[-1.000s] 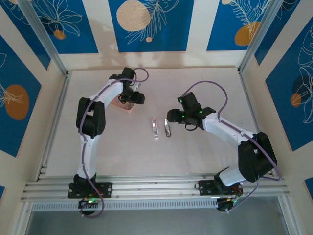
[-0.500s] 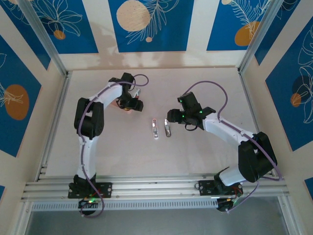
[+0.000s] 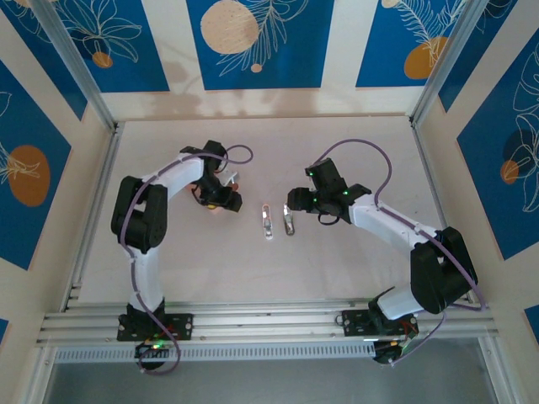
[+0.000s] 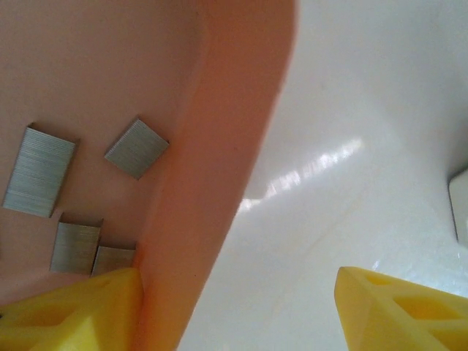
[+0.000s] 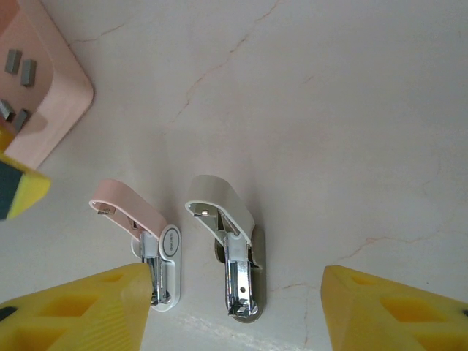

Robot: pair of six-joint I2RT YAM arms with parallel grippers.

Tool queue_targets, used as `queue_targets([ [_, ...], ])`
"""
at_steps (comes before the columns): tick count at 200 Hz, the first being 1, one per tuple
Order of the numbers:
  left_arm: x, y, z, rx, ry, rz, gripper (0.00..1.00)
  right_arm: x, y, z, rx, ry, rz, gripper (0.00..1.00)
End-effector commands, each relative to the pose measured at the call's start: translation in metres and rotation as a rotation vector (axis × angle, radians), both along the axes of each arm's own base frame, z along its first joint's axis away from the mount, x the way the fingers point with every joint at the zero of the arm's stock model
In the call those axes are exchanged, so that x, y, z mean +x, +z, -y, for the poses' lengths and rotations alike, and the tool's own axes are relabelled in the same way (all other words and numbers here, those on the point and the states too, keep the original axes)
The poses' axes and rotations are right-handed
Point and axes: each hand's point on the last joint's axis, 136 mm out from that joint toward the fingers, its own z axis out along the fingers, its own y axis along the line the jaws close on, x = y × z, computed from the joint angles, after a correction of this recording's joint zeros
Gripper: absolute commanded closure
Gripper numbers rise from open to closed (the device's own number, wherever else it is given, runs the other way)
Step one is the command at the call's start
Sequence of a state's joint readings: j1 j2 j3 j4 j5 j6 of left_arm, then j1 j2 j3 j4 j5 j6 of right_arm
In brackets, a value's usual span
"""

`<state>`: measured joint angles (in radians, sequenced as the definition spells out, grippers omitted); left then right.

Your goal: Load the staples into the stapler

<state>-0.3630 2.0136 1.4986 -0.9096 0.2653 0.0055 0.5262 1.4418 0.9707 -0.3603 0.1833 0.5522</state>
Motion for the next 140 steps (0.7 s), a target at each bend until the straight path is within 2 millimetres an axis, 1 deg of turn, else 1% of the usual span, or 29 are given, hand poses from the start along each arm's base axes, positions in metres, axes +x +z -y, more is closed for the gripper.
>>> queue_targets([
  [1, -0.034, 0.009, 0.008, -0.026, -0.041, -0.048, 0.30, -0.001, 0.007, -0.004, 0.016, -0.001, 0.009, 0.37],
  [19, -0.054, 0.008, 0.014, -0.037, -0.059, -0.067, 0.30, -0.002, 0.009, -0.007, 0.019, 0.007, 0.011, 0.37],
  [60, -0.098, 0.000, 0.017, -0.030, -0.054, -0.124, 0.31, -0.003, 0.012, -0.012, 0.019, 0.020, 0.018, 0.37],
  [89, -0.121, 0.001, 0.028, -0.061, -0.033, -0.121, 0.31, -0.005, 0.017, -0.018, 0.021, 0.036, 0.025, 0.38],
  [103, -0.124, 0.006, 0.033, -0.086, -0.007, -0.092, 0.31, -0.006, 0.022, -0.023, 0.022, 0.049, 0.033, 0.38],
  [120, -0.121, 0.013, 0.037, -0.138, 0.056, -0.039, 0.32, -0.010, 0.029, -0.031, 0.026, 0.067, 0.034, 0.38],
  [131, -0.118, 0.024, 0.041, -0.187, 0.086, 0.008, 0.32, -0.015, 0.035, -0.039, 0.028, 0.090, 0.035, 0.38],
  [140, -0.114, 0.032, 0.039, -0.200, 0.109, 0.052, 0.32, -0.018, 0.039, -0.045, 0.026, 0.108, 0.049, 0.38],
])
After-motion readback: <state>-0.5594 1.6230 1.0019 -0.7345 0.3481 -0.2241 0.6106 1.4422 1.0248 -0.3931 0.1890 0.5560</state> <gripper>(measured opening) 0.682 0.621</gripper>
